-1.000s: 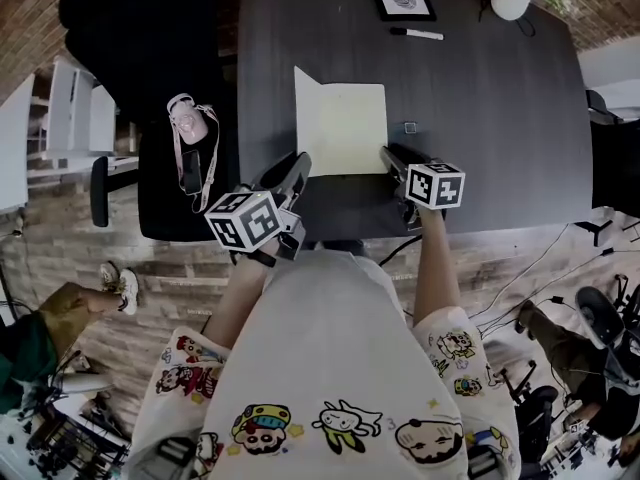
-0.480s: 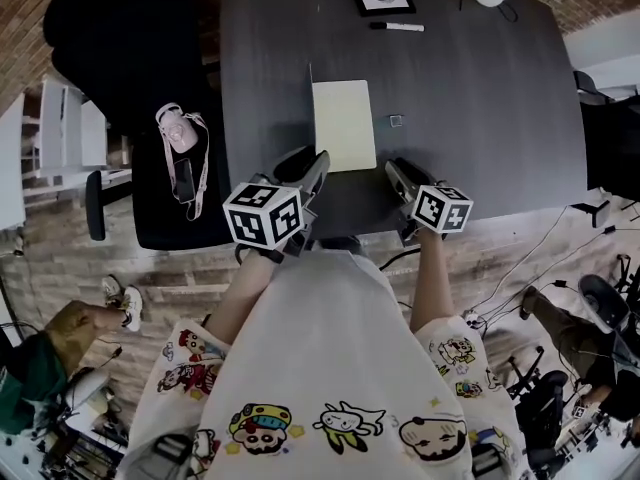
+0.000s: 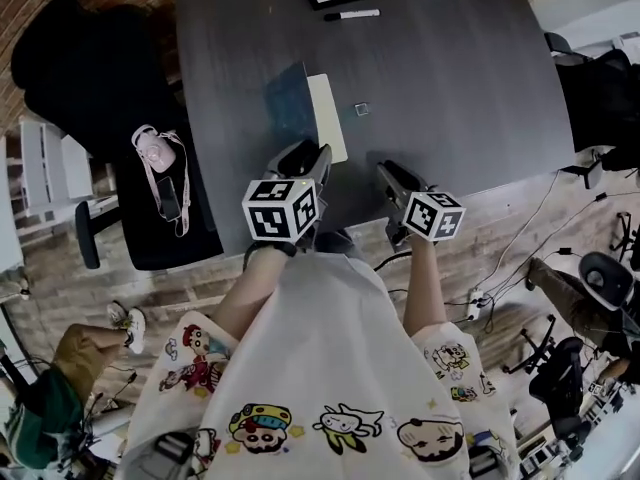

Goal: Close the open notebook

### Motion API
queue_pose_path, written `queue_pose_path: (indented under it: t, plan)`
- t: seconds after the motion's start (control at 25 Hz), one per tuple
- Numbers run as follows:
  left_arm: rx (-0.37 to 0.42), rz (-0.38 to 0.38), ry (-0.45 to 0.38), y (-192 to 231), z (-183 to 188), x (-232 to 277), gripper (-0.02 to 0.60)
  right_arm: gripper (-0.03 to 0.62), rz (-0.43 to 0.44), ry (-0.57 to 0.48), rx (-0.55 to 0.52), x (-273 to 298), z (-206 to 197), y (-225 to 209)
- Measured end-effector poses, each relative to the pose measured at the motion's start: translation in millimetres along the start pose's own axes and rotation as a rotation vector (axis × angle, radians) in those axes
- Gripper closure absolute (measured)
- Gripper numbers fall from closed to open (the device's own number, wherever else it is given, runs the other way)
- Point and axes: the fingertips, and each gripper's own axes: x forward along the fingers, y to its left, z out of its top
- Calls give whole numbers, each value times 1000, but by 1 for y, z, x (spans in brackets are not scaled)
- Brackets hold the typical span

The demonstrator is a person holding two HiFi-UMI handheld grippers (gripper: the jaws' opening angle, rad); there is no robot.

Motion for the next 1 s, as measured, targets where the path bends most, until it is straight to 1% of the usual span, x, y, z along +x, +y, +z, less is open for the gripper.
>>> queue_pose_path:
  t: [0.12,0.32,0.36,0.4,0.48,0.64,0.84,1.0]
  plan:
    - [28,35,2,-7,-9,17,416,484,-23,5,23,-10,-9,-11]
    - [139,91,56,-13,-33,48,393,484,-55,19,55,-20,-25,-28]
    - [149,108,71,-11,-38,53,403,484,-58,20,61,-21,-27,-30]
    - [151,126,87,-7,-44,58,514,485,-58,19,65,-22,-28,-32]
    - [140,146,112,0,-54,65,509,484,-57,19,69,-23,-29,-33]
    - [123,156,134,8,-64,69,488,484,-43,26,62,-22,-26,-34]
    - [107,152,117,11,-59,64,476,484,-18,39,38,-17,-18,-29]
    - [93,145,80,12,-45,56,474,484,17,45,-4,-8,-5,-18]
